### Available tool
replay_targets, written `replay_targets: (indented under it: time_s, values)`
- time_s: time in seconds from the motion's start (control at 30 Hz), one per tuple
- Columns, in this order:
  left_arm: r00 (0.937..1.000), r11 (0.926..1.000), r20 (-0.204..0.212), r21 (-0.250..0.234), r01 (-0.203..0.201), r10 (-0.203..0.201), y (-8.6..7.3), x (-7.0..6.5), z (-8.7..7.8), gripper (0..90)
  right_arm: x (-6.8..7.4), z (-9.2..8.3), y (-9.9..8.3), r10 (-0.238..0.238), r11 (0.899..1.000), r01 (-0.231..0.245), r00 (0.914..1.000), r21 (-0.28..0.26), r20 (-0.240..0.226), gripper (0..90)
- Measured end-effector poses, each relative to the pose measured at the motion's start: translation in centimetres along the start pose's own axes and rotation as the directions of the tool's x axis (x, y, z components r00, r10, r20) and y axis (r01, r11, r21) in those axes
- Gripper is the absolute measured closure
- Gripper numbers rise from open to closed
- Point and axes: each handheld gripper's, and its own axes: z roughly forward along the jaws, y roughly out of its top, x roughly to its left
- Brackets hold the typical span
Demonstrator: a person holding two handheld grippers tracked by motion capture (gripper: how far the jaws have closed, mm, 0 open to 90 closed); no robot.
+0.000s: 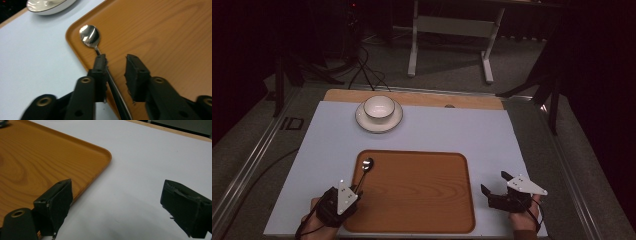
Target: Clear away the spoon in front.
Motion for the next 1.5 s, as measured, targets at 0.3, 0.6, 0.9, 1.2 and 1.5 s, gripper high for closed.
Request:
replay_targets:
  time_s: [0.3,0.6,0.9,1.2,1.5]
  values:
    - [0.9945,0.9982,0.103,-0.055,0.024,-0.019,0.3,0.2,-0.2,49.1,0.0,0.0,0.0,-0.001,1.000,0.001,1.0000,0.002,-0.002,10.7]
    - [0.9887,0.9876,0.103,-0.102,0.120,-0.109,0.9,2.9,-0.5,39.0,0.1,0.0,0.0,-0.006,1.000,0.006,1.0000,0.000,0.001,10.8]
    - [0.9872,0.9788,0.070,-0.137,0.152,-0.143,1.8,5.2,-0.3,36.5,0.1,0.0,0.0,-0.009,1.000,0.009,1.0000,-0.001,0.001,10.8]
    - [0.9728,0.9577,0.025,-0.172,0.231,-0.230,2.0,8.6,0.6,34.9,0.0,-0.1,0.0,-0.006,1.000,0.006,1.0000,-0.007,0.005,10.8]
    - [0.9622,0.9549,-0.055,-0.150,0.256,-0.267,0.5,10.3,1.8,27.9,-0.1,-0.2,0.0,-0.003,1.000,0.003,1.0000,-0.011,0.007,10.8]
